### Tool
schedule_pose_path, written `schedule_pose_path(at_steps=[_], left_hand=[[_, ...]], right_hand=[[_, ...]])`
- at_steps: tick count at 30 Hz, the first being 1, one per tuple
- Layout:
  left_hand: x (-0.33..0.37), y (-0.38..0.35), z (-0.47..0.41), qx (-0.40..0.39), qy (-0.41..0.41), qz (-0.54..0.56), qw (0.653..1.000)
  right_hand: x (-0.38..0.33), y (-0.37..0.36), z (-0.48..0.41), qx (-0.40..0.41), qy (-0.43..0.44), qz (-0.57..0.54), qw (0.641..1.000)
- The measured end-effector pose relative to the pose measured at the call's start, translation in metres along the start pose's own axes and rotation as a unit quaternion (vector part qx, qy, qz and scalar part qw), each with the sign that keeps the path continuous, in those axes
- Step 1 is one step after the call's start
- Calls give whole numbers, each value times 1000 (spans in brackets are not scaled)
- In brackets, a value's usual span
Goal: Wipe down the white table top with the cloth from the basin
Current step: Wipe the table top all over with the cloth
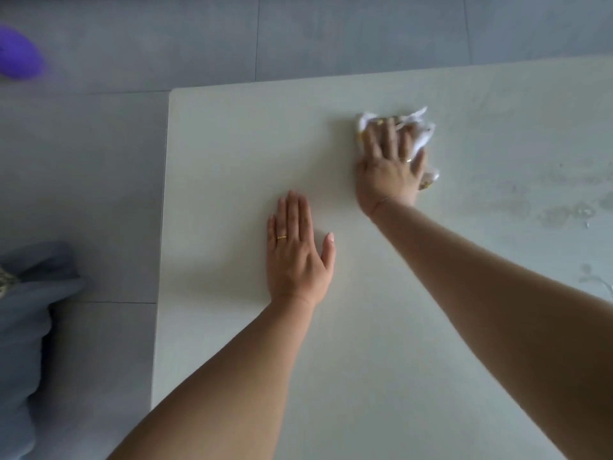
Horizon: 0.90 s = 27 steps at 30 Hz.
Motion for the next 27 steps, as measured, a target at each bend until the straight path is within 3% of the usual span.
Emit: schedule_pose_path(at_steps=[4, 6, 8, 10, 12, 13, 17, 21, 24, 27], left_hand=[[1, 2, 0, -5, 5, -5, 1000], [1, 3, -1, -4, 5, -1, 1000], [1, 3, -1, -3, 4, 7, 1000], [1, 3, -2, -1, 2, 11, 1000], [0, 3, -2, -4, 3, 11, 1000], [0, 3, -2, -6, 3, 10, 1000], [1, 4, -3, -11, 12, 2, 1000], [3, 5, -2, -11, 9, 7, 1000], [2, 4, -2, -6, 5, 12, 1000], [0, 3, -3, -4, 10, 14, 1000]], right_hand=[[-45, -8, 26, -23, 234, 50, 971], [-28, -2, 8, -12, 290, 73, 954], [-6, 2, -17, 3, 242, 76, 967], [3, 6, -38, 9, 116, 31, 993], [-17, 5, -37, 19, 28, -3, 999], [-33, 2, -30, 11, 26, -9, 1000], [-75, -10, 9, -28, 210, 17, 977], [-40, -1, -20, -12, 334, 77, 939], [-8, 6, -50, 8, 194, 58, 979], [-32, 3, -51, 11, 64, 19, 998]])
Point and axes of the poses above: each hand's wrist, its own z-axis away from the middle knuckle, its own y-axis out of the back of the hand, x = y × z, the point moved 2 cm from there along -z, towards the middle knuckle, and after that the axes turned 8 degrees about z, right-handed, at the moved point
